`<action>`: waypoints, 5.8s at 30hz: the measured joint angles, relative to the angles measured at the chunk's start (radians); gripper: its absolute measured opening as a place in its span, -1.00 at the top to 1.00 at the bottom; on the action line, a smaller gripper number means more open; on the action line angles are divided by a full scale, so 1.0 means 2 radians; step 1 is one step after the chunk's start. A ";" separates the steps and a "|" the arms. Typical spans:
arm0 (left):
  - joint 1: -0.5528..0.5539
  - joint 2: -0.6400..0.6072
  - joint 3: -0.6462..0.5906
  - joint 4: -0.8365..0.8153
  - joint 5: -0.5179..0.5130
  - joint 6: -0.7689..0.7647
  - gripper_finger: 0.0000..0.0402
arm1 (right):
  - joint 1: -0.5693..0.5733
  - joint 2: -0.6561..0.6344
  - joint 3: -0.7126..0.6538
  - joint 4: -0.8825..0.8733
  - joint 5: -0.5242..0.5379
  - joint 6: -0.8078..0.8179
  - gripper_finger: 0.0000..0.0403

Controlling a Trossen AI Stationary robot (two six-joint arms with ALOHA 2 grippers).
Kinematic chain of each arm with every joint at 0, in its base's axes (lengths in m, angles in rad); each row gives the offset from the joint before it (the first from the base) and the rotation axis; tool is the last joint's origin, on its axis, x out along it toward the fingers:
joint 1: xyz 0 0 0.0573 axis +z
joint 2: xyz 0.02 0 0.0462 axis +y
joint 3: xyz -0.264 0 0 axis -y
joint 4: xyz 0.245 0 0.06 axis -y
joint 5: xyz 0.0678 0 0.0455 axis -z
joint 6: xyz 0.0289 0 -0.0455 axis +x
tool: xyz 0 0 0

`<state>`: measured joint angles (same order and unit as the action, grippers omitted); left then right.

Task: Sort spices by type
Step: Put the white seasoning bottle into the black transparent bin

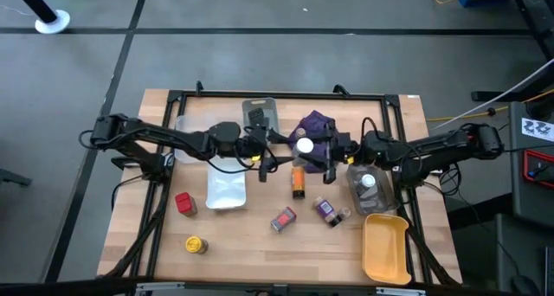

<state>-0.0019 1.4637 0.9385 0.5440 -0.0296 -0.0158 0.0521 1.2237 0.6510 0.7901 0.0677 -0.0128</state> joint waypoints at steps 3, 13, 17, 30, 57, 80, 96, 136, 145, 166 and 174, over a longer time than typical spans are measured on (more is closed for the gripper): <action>-0.002 0.011 0.000 0.013 0.000 0.001 -0.13 | 0.000 0.018 0.000 0.015 0.009 0.000 -0.07; -0.003 0.022 0.000 0.002 -0.001 -0.003 -0.13 | 0.000 0.034 0.000 0.059 0.014 0.000 -0.07; -0.003 0.022 0.000 -0.011 -0.001 -0.004 -0.13 | 0.000 0.034 0.000 0.071 0.015 0.000 -0.07; -0.002 0.042 0.000 -0.013 -0.003 -0.002 0.00 | 0.000 0.042 0.000 0.075 0.018 0.000 -0.07; -0.002 0.046 0.000 -0.171 0.003 -0.002 0.08 | 0.000 0.034 0.131 -0.350 0.004 0.035 -0.42; -0.019 0.046 -0.002 -0.229 0.024 0.025 0.08 | 0.000 0.081 0.242 -0.575 -0.066 -0.009 -0.42; -0.018 0.045 0.001 -0.247 0.021 0.024 0.08 | 0.000 0.083 0.242 -0.590 -0.100 -0.010 -0.42; -0.019 0.045 0.000 -0.238 0.024 -0.013 -0.50 | 0.000 0.102 0.241 -0.602 -0.069 0.019 -0.04; -0.019 0.045 0.000 -0.240 0.023 -0.015 -0.61 | 0.000 0.078 0.324 -0.826 -0.043 0.049 -0.04; -0.018 0.045 0.000 -0.240 0.023 -0.018 -0.60 | 0.000 0.047 0.364 -1.127 0.034 0.139 -0.04; -0.018 0.045 0.000 -0.240 0.022 -0.019 -0.60 | 0.000 -0.034 0.279 -1.113 0.057 0.197 -0.04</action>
<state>-0.0387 1.5532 0.9386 0.0635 0.0151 -0.0528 0.0521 1.1554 1.2096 -1.4353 0.1810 0.3814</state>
